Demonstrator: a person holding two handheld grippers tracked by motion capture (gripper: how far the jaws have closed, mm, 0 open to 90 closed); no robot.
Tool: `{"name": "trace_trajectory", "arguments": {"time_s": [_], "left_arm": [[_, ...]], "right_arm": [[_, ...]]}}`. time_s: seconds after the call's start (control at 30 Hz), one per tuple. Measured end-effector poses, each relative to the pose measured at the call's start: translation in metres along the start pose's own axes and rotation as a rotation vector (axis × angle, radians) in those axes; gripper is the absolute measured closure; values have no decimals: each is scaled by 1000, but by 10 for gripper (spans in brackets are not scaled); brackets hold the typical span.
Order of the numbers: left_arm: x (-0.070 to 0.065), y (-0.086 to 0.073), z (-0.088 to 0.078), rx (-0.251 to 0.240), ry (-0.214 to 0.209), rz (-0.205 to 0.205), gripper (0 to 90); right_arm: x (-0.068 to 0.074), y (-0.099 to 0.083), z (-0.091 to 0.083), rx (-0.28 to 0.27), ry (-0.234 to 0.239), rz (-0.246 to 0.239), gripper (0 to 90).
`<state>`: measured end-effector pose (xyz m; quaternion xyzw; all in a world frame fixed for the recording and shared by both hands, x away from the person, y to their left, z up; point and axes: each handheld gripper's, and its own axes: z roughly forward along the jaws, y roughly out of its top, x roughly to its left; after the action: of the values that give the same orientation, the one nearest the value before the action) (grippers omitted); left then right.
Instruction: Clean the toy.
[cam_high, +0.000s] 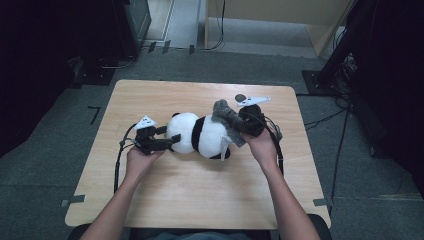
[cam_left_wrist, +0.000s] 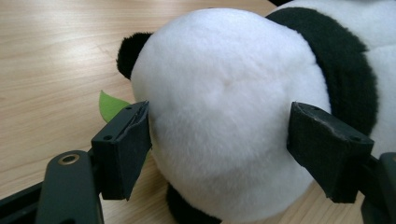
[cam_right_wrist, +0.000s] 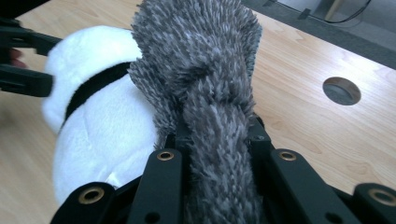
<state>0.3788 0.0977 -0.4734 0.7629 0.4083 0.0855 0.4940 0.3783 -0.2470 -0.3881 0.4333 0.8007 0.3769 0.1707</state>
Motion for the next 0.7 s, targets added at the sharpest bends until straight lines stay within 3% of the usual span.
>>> {"name": "trace_trajectory", "arguments": {"time_s": [0.17, 0.3, 0.43, 0.57, 0.67, 0.7], "left_arm": [[1, -1, 1, 28, -71, 17, 171], [1, -6, 11, 67, -41, 30, 126], [5, -6, 16, 12, -75, -15, 85], [4, -11, 22, 10, -99, -28, 83], [1, -14, 24, -3, -87, 18, 83], [0, -16, 25, -5, -82, 53, 84]], "right_arm": [[-4, 0, 4, -2, 2, 8, 748], [-11, 0, 7, 2, 2, 26, 748], [-16, -1, 12, 2, 11, 39, 750], [-20, -2, 14, 1, 26, 56, 750], [-21, -2, 16, -2, 29, 59, 750], [-22, -2, 16, -2, 28, 62, 750]]}}
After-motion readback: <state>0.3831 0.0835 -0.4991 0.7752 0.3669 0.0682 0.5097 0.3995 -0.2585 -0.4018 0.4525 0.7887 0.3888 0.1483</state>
